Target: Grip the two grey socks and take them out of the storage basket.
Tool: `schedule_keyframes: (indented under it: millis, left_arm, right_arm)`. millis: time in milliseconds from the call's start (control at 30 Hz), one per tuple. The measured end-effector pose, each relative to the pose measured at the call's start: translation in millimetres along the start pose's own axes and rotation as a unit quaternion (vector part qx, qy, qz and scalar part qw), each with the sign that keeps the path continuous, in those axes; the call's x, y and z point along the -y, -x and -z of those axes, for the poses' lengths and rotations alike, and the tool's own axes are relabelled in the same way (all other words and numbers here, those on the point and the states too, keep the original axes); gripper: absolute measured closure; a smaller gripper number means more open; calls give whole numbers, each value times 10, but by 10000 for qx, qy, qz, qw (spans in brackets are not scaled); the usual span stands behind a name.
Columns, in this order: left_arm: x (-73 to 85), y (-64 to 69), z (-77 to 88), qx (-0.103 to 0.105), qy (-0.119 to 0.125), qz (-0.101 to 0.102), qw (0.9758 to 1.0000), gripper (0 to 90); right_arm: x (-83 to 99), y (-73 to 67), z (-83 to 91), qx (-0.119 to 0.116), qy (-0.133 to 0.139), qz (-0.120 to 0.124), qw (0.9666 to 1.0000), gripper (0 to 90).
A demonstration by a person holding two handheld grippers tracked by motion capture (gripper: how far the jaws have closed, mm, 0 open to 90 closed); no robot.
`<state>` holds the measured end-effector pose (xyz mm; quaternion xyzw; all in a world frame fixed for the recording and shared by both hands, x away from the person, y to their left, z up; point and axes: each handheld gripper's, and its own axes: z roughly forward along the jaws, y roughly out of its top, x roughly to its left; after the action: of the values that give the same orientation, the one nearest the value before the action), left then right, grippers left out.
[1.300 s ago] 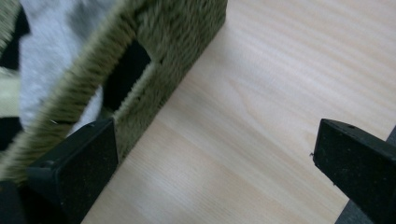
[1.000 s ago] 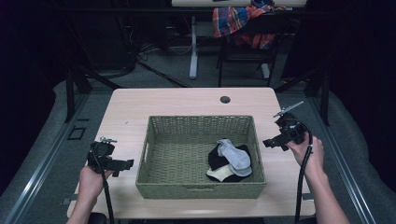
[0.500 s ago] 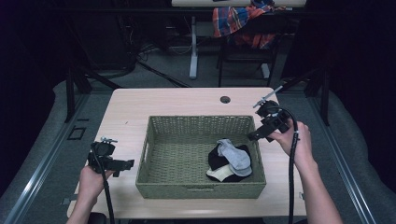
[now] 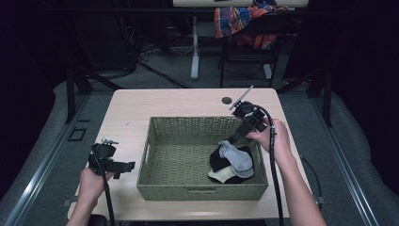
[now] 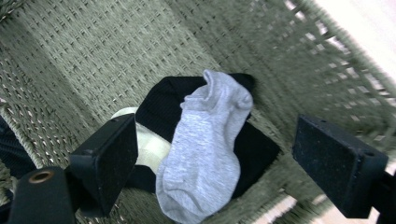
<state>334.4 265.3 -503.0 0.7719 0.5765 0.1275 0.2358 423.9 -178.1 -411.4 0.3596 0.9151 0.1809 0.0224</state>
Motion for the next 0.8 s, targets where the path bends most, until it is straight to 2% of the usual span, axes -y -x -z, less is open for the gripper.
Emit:
schedule_keyframes:
  millis: [67,100,233,267,367,400,433,467,500,700,767,800]
  left_arm:
    - [-2,9,1,-5,3,-23,10000,3]
    - [-3,15,5,-5,7,-42,10000,4]
    - [0,15,10,-3,-5,-46,10000,4]
    - [3,12,9,-2,6,-28,10000,4]
    - [10,-1,15,-15,6,-30,10000,5]
    - [12,-1,19,-18,7,-33,10000,5]
    - [15,0,20,-28,30,-34,10000,5]
    - [16,2,23,-31,29,-37,10000,5]
    - [18,2,27,-18,24,-40,10000,6]
    - [25,2,34,-33,44,-42,10000,6]
    - [25,3,35,-29,45,-46,10000,6]
    - [25,3,36,-33,50,-46,10000,6]
  right_arm:
    - [24,10,-74,-33,-24,-97,9999,147]
    - [25,21,-88,-29,-129,-53,9999,149]
    - [59,48,-215,-89,-128,-136,9998,181]
    - [60,58,-237,-72,-198,-116,9997,193]
    - [68,74,-322,-168,-233,-153,9995,316]
    - [69,72,-350,-208,-231,-200,9993,325]
    - [64,76,-365,-161,-262,-160,9994,339]
    - [64,69,-382,-199,-249,-237,9992,413]
    - [61,68,-401,-121,-276,-251,9992,449]
    - [58,58,-531,-25,-481,-355,9982,554]
    - [48,76,-555,33,-712,-290,9970,573]
    - [55,70,-576,65,-652,-371,9972,585]
